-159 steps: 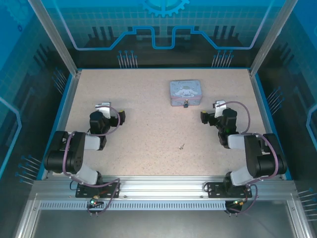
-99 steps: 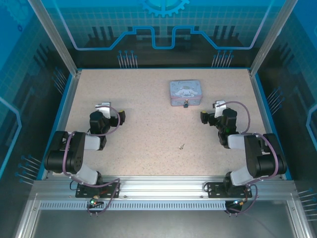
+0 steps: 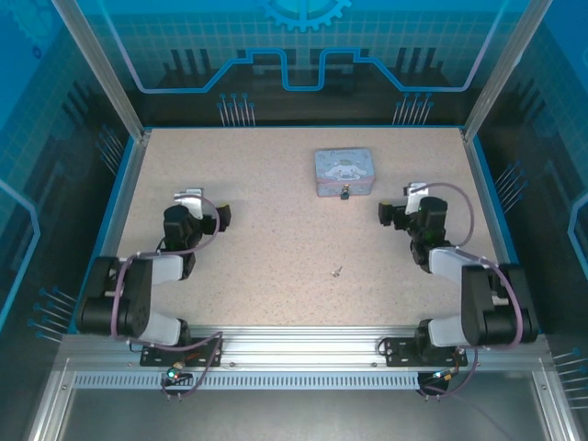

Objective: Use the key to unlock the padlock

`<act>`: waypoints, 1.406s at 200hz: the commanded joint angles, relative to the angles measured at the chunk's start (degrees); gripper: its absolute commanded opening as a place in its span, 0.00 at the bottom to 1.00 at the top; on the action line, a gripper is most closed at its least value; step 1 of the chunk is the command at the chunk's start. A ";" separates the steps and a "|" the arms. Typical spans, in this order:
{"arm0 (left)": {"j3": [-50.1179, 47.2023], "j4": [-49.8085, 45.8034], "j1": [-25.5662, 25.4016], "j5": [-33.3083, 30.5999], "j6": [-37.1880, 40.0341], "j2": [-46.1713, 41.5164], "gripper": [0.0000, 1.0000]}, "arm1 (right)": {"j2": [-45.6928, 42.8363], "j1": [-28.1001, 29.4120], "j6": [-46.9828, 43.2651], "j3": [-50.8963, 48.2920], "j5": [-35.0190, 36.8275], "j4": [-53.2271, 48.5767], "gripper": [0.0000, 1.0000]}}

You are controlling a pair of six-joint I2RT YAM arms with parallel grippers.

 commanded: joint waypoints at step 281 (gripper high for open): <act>72.33 -33.40 -24.45 29.66 -48.21 51.75 0.62 | 38.93 2.41 35.45 38.23 -25.55 -8.95 0.68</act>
